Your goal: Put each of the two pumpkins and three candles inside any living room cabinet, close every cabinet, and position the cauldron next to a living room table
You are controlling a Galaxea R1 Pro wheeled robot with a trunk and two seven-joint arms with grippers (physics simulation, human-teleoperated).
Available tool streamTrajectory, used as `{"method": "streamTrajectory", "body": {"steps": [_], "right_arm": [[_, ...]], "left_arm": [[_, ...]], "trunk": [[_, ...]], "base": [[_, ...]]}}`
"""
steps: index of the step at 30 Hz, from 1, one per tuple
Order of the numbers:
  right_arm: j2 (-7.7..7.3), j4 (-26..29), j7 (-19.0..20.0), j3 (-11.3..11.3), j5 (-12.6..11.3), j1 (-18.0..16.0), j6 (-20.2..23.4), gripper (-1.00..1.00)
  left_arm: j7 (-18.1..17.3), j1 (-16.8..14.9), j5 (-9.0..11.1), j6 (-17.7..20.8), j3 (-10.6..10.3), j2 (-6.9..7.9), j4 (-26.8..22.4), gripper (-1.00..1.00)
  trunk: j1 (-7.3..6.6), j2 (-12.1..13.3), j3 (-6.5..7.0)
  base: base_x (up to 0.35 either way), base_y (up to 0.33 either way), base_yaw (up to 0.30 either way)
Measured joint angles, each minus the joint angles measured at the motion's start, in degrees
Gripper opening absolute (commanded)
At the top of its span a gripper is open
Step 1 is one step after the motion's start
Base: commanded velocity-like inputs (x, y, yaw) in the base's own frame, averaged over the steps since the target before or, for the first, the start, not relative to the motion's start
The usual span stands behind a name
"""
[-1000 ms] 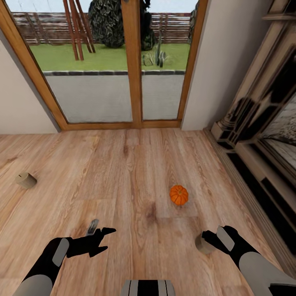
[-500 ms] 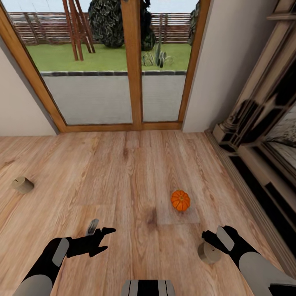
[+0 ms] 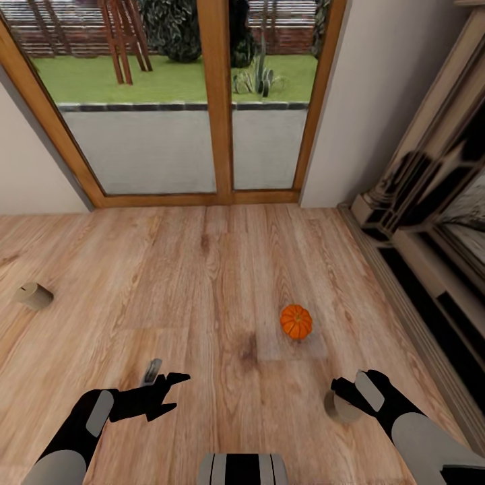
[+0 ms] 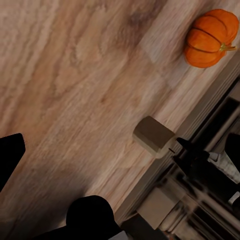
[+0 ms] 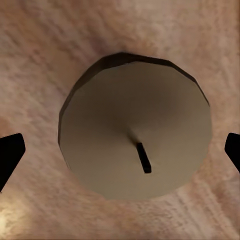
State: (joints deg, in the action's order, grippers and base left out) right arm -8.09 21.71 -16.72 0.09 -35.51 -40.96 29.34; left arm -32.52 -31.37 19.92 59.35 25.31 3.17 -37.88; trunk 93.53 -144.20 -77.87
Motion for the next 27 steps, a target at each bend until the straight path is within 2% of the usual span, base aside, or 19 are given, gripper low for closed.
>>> {"method": "streamTrajectory", "body": {"steps": [3, 10, 17, 21, 27], "right_arm": [[0.00, 0.00, 0.00, 0.00, 0.00, 0.01, 0.00, 1.00], [0.00, 0.00, -0.02, 0.00, 0.00, 0.00, -0.07, 1.00], [0.00, 0.00, -0.02, 0.00, 0.00, 0.01, -0.08, 1.00], [-0.02, 0.00, -0.01, 0.00, 0.00, 0.01, -0.08, 1.00], [-0.05, 0.00, -0.05, 0.00, 0.00, 0.00, -0.14, 1.00]], "left_arm": [[0.00, 0.00, 0.00, 0.01, 0.00, 0.00, 0.00, 1.00], [0.00, 0.03, 0.03, 0.06, 0.00, 0.03, 0.00, 1.00], [0.00, 0.01, 0.00, 0.06, 0.00, 0.00, 0.00, 1.00], [0.00, 0.00, 0.03, 0.07, 0.00, 0.00, 0.01, 1.00], [0.00, 0.00, 0.03, 0.07, 0.00, 0.00, 0.00, 1.00]], "trunk": [[0.08, -0.04, -0.66], [0.07, -0.04, -0.67], [0.26, -0.13, -2.22], [0.25, -0.14, -2.22], [0.38, -0.20, -3.33]], "base": [[0.000, 0.000, 0.000], [0.000, 0.000, 0.000], [0.000, 0.000, 0.000], [0.000, 0.000, 0.000], [0.000, 0.000, 0.000]]}}
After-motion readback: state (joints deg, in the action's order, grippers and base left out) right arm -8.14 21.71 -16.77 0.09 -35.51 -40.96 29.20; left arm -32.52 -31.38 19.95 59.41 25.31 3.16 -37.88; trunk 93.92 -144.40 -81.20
